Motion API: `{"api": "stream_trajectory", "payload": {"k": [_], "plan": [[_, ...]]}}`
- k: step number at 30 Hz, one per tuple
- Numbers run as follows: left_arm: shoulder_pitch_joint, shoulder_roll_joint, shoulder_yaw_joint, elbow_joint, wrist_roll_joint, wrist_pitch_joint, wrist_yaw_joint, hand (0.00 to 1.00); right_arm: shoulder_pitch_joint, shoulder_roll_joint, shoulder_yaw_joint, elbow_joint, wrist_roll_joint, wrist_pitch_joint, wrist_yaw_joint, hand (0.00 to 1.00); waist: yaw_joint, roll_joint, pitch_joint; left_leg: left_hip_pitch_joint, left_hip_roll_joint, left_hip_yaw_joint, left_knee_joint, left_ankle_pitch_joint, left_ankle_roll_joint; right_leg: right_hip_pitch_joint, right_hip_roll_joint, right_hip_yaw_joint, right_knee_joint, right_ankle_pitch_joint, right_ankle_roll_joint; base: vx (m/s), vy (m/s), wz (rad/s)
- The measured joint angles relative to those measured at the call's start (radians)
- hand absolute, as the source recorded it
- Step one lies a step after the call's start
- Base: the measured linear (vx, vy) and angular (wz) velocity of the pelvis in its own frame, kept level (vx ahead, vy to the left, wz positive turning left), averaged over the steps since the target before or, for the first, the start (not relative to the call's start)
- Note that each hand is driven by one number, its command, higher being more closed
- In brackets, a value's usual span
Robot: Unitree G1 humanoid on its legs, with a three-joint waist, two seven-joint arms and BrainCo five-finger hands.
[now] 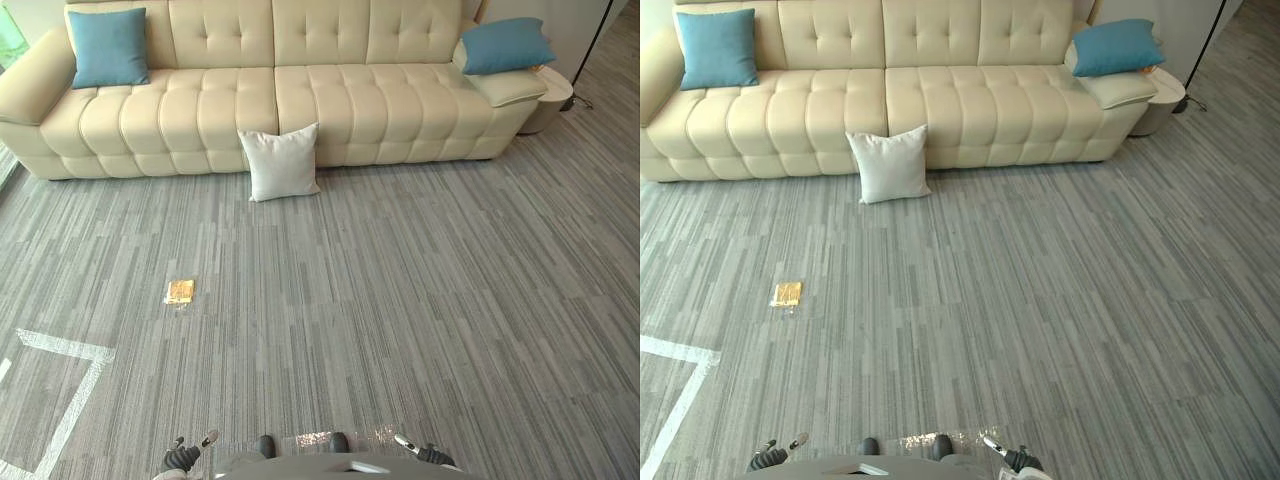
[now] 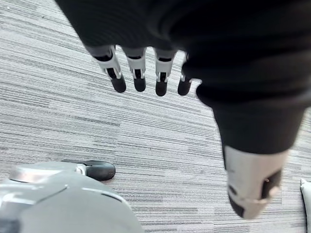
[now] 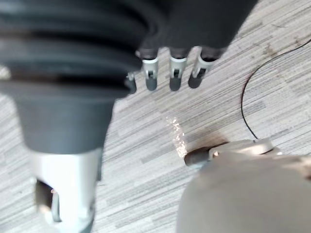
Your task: Pick up cushions and gather them together orderly.
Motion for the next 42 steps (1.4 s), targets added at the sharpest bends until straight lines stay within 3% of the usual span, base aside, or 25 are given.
{"api": "stream_trajectory", "payload": {"k": [4, 6, 7, 8, 10, 13, 15, 16, 17, 18, 19, 21, 23, 24, 27, 31, 34, 36, 37, 38, 39, 41, 42], "plan": [[-0.002, 0.0, -0.002, -0.037, 0.003, 0.0, 0.0, 0.0, -0.002, 0.033, 0.0, -0.063, 0.001, -0.001, 0.002, 0.0, 0.015, -0.006, 0.027, -0.079, 0.037, 0.061, 0.243, -0.157, 0.01, -0.074, -0.031, -0.049, 0.219, -0.117, 0.041, 0.02, 0.027, -0.08], [-0.005, -0.002, -0.002, -0.041, 0.004, 0.001, 0.0, 0.0, -0.007, 0.048, 0.001, -0.091, 0.0, -0.002, 0.004, 0.0, 0.016, 0.0, 0.032, -0.091, 0.059, 0.057, 0.311, -0.215, 0.015, -0.145, -0.033, -0.093, 0.403, -0.131, 0.038, 0.07, 0.06, -0.03], [-0.009, 0.002, -0.002, -0.041, 0.004, 0.002, 0.0, 0.0, -0.006, 0.049, 0.004, -0.117, 0.0, -0.004, 0.004, 0.0, 0.013, 0.006, 0.046, -0.081, 0.068, 0.05, 0.338, -0.24, 0.018, -0.212, -0.037, -0.11, 0.573, -0.114, 0.021, 0.21, 0.086, 0.05], [-0.012, 0.009, 0.0, -0.046, 0.004, 0.003, 0.001, 0.0, -0.007, 0.059, 0.0, -0.121, 0.003, -0.008, 0.004, 0.0, 0.012, -0.008, 0.055, -0.051, 0.068, 0.043, 0.355, -0.263, 0.025, -0.274, -0.044, -0.121, 0.71, -0.134, 0.017, 0.26, 0.081, 0.1], [-0.016, 0.015, 0.006, -0.05, 0.003, 0.007, 0.001, 0.0, -0.007, 0.067, 0.0, -0.129, 0.005, -0.017, 0.003, 0.0, 0.011, -0.017, 0.056, -0.013, 0.072, 0.028, 0.366, -0.297, 0.021, -0.319, -0.045, -0.152, 0.786, -0.189, 0.011, 0.31, 0.024, 0.14], [-0.056, 0.004, 0.017, -0.051, 0.003, 0.009, 0.003, 0.0, -0.015, 0.067, -0.007, -0.143, 0.011, -0.019, 0.003, 0.0, 0.004, -0.013, 0.059, 0.05, 0.075, 0.015, 0.318, -0.308, 0.009, -0.382, -0.043, -0.239, 0.69, -0.232, -0.003, 0.39, -0.009, 0.24], [-0.089, -0.026, 0.016, -0.052, 0.003, 0.01, 0.003, 0.0, -0.029, 0.062, -0.018, -0.148, 0.011, -0.017, 0.004, 0.0, -0.006, 0.004, 0.068, 0.11, 0.081, 0.007, 0.246, -0.306, 0.004, -0.417, -0.015, -0.283, 0.558, -0.205, -0.033, 0.51, -0.054, 0.25], [-0.102, -0.046, 0.015, -0.052, 0.003, 0.01, 0.002, 0.0, -0.033, 0.061, -0.019, -0.151, 0.012, -0.019, 0.004, 0.0, -0.016, 0.017, 0.076, 0.145, 0.088, -0.003, 0.205, -0.3, -0.007, -0.421, 0.008, -0.283, 0.48, -0.174, -0.043, 0.6, -0.097, 0.49], [-0.11, -0.07, 0.007, -0.05, 0.003, 0.009, -0.002, 0.0, -0.033, 0.062, -0.02, -0.152, 0.02, -0.019, 0.004, 0.0, -0.034, 0.017, 0.078, 0.199, 0.085, -0.018, 0.15, -0.287, -0.033, -0.417, 0.029, -0.264, 0.348, -0.057, -0.063, 0.63, -0.121, 0.57], [-0.114, -0.077, 0.004, -0.05, 0.004, 0.01, -0.004, 0.0, -0.034, 0.062, -0.02, -0.152, 0.022, -0.019, 0.004, 0.0, -0.04, 0.023, 0.078, 0.217, 0.091, -0.028, 0.141, -0.287, -0.049, -0.405, 0.031, -0.259, 0.344, 0.033, -0.108, 0.66, -0.15, 0.5], [-0.134, -0.11, 0.004, -0.048, 0.004, 0.008, -0.007, 0.0, -0.059, 0.054, -0.02, -0.151, 0.019, -0.019, 0.004, 0.0, -0.032, 0.049, 0.079, 0.233, 0.121, -0.034, 0.138, -0.264, -0.088, -0.409, 0.039, -0.283, 0.415, -0.002, -0.148, 0.53, -0.142, 0.28], [-0.147, -0.143, 0.001, -0.052, 0.004, 0.002, -0.008, 0.0, -0.065, 0.045, -0.02, -0.149, 0.019, -0.019, 0.004, 0.0, -0.04, 0.062, 0.082, 0.244, 0.118, -0.04, 0.151, -0.182, -0.099, -0.404, 0.018, -0.296, 0.494, -0.089, -0.166, 0.59, -0.207, 0.4], [-0.144, -0.157, 0.014, -0.051, 0.004, 0.002, -0.008, 0.0, -0.064, 0.042, -0.016, -0.15, 0.019, -0.017, 0.003, 0.0, -0.051, 0.074, 0.082, 0.205, 0.134, -0.043, 0.294, -0.109, -0.095, -0.331, 0.021, -0.314, 0.473, -0.137, -0.165, 0.66, -0.266, 0.41], [-0.141, -0.162, 0.03, -0.055, 0.004, 0.002, -0.007, 0.0, -0.064, 0.042, -0.009, -0.15, 0.019, -0.016, 0.003, 0.0, -0.05, 0.076, 0.082, 0.13, 0.16, -0.059, 0.499, -0.058, -0.106, -0.257, 0.029, -0.317, 0.417, -0.159, -0.159, 0.51, -0.199, 0.27], [-0.128, -0.167, 0.087, -0.108, 0.003, 0.001, -0.005, 0.0, -0.064, 0.05, 0.003, -0.149, 0.02, -0.017, 0.003, 0.0, -0.033, 0.093, 0.084, -0.088, 0.251, -0.034, 0.981, -0.073, -0.144, -0.082, 0.083, -0.299, 0.288, -0.166, -0.163, 0.39, -0.116, -0.13], [-0.121, -0.165, 0.116, -0.151, -0.017, -0.005, -0.002, 0.0, -0.064, 0.061, 0.002, -0.127, 0.042, -0.015, 0.0, 0.0, 0.0, 0.088, 0.088, -0.261, 0.303, 0.056, 1.052, -0.131, -0.089, 0.075, 0.092, -0.242, 0.174, -0.176, -0.152, 0.31, 0.037, -0.35], [-0.12, -0.157, 0.115, -0.157, -0.026, -0.01, -0.002, 0.0, -0.067, 0.062, 0.0, -0.12, 0.051, -0.013, -0.001, 0.0, 0.008, 0.082, 0.092, -0.353, 0.288, 0.114, 0.828, -0.175, -0.061, 0.166, 0.049, -0.226, 0.129, -0.199, -0.109, 0.31, 0.174, -0.16], [-0.121, -0.158, 0.115, -0.157, -0.027, -0.016, -0.002, 0.0, -0.062, 0.063, -0.001, -0.119, 0.051, -0.013, -0.003, 0.0, 0.016, 0.077, 0.092, -0.369, 0.254, 0.126, 0.589, -0.157, -0.062, 0.21, 0.01, -0.222, 0.111, -0.219, -0.076, 0.36, 0.237, -0.07], [-0.12, -0.158, 0.115, -0.155, -0.028, -0.017, -0.002, 0.0, -0.061, 0.063, 0.0, -0.118, 0.051, -0.014, -0.003, 0.0, 0.017, 0.078, 0.092, -0.37, 0.235, 0.123, 0.425, -0.107, -0.062, 0.229, -0.009, -0.217, 0.104, -0.239, -0.044, 0.38, 0.31, -0.14], [-0.119, -0.158, 0.118, -0.151, -0.035, -0.017, -0.001, 0.0, -0.062, 0.066, 0.005, -0.114, 0.051, -0.013, -0.004, 0.0, 0.021, 0.073, 0.09, -0.367, 0.226, 0.116, 0.364, -0.001, -0.058, 0.247, -0.026, -0.205, 0.104, -0.269, -0.015, 0.39, 0.343, -0.16], [-0.12, -0.155, 0.12, -0.147, -0.035, -0.017, -0.001, 0.0, -0.062, 0.07, 0.009, -0.112, 0.051, -0.012, -0.004, 0.0, 0.022, 0.064, 0.086, -0.364, 0.212, 0.116, 0.362, 0.049, -0.042, 0.253, -0.035, -0.192, 0.104, -0.278, -0.016, 0.44, 0.351, -0.2], [-0.121, -0.119, 0.138, -0.146, -0.035, -0.017, 0.0, 0.0, -0.064, 0.11, 0.03, -0.112, 0.05, -0.014, -0.003, 0.0, 0.022, 0.014, 0.073, -0.388, 0.179, 0.132, 0.42, -0.001, -0.002, 0.238, -0.071, -0.139, 0.111, -0.239, -0.046, 0.5, 0.359, -0.11], [-0.121, -0.112, 0.138, -0.145, -0.035, -0.015, 0.0, 0.0, -0.063, 0.123, 0.029, -0.111, 0.05, -0.013, -0.003, 0.0, 0.026, 0.006, 0.072, -0.391, 0.175, 0.132, 0.44, -0.025, 0.002, 0.233, -0.084, -0.128, 0.121, -0.225, -0.043, 0.45, 0.343, -0.05]]}}
